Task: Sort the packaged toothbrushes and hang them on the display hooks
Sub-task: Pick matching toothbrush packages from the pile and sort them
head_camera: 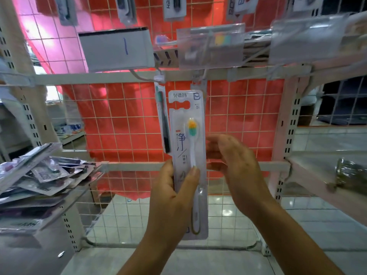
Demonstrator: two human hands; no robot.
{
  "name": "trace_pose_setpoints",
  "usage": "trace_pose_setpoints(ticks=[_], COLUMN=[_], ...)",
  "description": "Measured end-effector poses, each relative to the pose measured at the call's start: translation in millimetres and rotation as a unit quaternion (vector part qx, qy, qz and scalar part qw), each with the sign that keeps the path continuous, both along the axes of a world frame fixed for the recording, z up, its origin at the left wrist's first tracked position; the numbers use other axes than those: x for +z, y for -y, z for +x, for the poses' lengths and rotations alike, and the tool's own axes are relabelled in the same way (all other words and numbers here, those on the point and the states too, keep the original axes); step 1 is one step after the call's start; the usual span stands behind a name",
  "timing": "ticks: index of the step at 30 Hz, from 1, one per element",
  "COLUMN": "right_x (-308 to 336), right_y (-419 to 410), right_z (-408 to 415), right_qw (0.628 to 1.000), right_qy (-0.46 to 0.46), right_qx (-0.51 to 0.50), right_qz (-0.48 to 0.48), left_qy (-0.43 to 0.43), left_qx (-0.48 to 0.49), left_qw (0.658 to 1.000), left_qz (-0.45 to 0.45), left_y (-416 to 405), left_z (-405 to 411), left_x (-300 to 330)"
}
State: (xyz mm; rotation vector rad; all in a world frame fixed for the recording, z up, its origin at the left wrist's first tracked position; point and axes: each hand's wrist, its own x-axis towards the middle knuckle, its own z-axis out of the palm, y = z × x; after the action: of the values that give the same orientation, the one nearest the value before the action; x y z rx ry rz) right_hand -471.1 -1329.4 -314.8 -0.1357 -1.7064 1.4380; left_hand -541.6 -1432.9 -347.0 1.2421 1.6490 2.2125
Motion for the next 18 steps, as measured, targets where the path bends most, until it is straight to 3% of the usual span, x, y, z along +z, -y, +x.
trace_pose_setpoints(ticks=[3,8,18], right_x=[7.2,19.5,38.3], right_y=[17.8,24.7,22.0], right_z=[18.0,25.7,10.3], right_qw=[0.998,0.997,0.997], right_qy=[-0.029,-0.06,-0.054], right_qx=[0.058,0.012,-0.019], right_qz=[0.004,0.044,0.059], left_qy=[-0.019,-0.061,-0.042], left_qx=[-0.026,-0.048,-0.066], left_qw=[0.999,0.997,0.997], left_qz=[-0.003,0.006,0.013], left_y=[-2.4,-2.3,-9.2], left_z=[9.2,20.3,16.4], left_x=[6.2,14.6,38.9])
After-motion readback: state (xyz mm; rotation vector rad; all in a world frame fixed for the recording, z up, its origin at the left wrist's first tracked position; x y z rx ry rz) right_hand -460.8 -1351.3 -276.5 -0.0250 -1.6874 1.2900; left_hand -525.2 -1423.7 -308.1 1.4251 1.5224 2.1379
